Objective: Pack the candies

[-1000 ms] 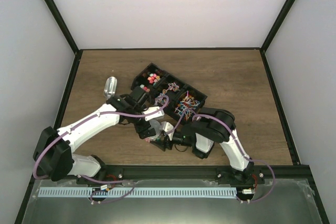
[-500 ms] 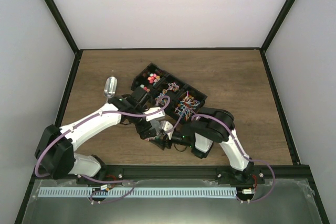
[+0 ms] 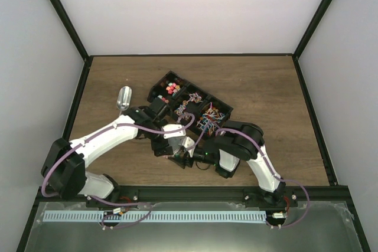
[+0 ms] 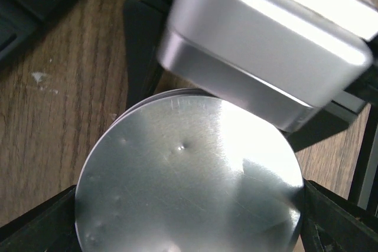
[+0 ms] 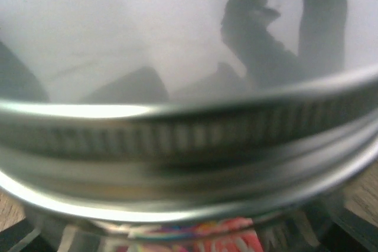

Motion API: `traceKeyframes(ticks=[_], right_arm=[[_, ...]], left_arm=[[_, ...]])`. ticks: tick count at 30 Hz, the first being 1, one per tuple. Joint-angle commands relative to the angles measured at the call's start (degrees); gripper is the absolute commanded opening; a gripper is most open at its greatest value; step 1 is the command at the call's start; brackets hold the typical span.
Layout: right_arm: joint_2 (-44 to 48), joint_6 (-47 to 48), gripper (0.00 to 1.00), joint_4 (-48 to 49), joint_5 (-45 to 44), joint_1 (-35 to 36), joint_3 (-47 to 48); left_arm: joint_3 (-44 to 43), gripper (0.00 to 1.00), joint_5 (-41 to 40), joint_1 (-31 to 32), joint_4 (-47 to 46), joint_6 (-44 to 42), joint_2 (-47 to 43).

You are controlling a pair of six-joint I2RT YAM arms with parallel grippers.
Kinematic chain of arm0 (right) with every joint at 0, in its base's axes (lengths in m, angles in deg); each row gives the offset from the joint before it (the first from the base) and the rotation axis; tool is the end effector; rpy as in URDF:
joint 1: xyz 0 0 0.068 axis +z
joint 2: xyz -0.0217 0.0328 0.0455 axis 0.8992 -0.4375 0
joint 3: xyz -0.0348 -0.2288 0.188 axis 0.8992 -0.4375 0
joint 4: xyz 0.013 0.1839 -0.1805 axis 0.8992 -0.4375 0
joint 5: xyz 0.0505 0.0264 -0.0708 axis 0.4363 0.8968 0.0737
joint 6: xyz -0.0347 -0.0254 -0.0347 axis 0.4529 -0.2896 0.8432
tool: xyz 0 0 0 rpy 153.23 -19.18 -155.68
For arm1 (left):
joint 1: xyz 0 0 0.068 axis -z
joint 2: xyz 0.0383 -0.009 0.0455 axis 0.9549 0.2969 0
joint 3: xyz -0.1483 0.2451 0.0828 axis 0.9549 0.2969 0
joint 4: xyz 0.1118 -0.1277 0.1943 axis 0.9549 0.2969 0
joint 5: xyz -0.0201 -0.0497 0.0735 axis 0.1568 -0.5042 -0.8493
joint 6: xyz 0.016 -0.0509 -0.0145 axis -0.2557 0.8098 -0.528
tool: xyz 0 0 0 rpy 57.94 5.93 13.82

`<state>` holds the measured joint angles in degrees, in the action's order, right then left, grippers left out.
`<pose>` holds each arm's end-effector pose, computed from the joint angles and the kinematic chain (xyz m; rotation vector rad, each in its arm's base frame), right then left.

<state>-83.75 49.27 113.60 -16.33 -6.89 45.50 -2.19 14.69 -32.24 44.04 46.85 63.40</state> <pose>0.1615 0.2692 0.0861 -1.1086 1.4664 0.9124 0.1811 -0.1670 0.2509 1.8038 2.1917 -0.3754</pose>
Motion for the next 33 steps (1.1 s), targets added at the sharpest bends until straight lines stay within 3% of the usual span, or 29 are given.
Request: traceKeyframes(ticks=[1, 4, 8, 11, 16, 21, 26, 33], right_arm=[[-0.91, 1.78, 0.73, 20.74, 6.97, 0.34, -0.86], [-0.76, 1.74, 0.72, 20.78, 7.95, 0.33, -0.82], [-0.65, 1.96, 0.70, 20.74, 8.65, 0.37, -0.96], [-0.53, 1.84, 0.70, 20.65, 7.45, 0.36, -1.17], [-0.43, 1.36, 0.70, 20.09, 4.37, 0.32, -1.36], [-1.05, 0.16, 0.70, 18.99, -0.86, 0.37, -0.21], [-1.63, 0.51, 0.70, 18.39, -5.37, 0.35, 0.86], [-1.81, 1.30, 0.70, 17.66, -8.43, 0.33, 1.12]], left_arm=[[-2.85, 0.84, 1.06, 0.26, 5.91, -20.30, 3.45], [-6.14, 0.84, 0.19, -0.01, 8.81, -27.61, 6.93], [-8.18, 0.97, -0.95, -0.33, 9.88, -35.43, 8.39], [-8.96, 1.00, -1.72, -0.74, 8.60, -36.61, 7.61], [-11.29, 1.00, 2.95, -2.70, 10.17, -25.37, 5.10], [-5.55, 1.00, 6.38, -3.03, 6.30, -8.94, -2.24], [-0.50, 1.00, 0.86, -2.96, -3.44, 6.13, -4.03], [1.05, 1.00, -0.44, -2.74, -7.05, 12.95, -2.58]])
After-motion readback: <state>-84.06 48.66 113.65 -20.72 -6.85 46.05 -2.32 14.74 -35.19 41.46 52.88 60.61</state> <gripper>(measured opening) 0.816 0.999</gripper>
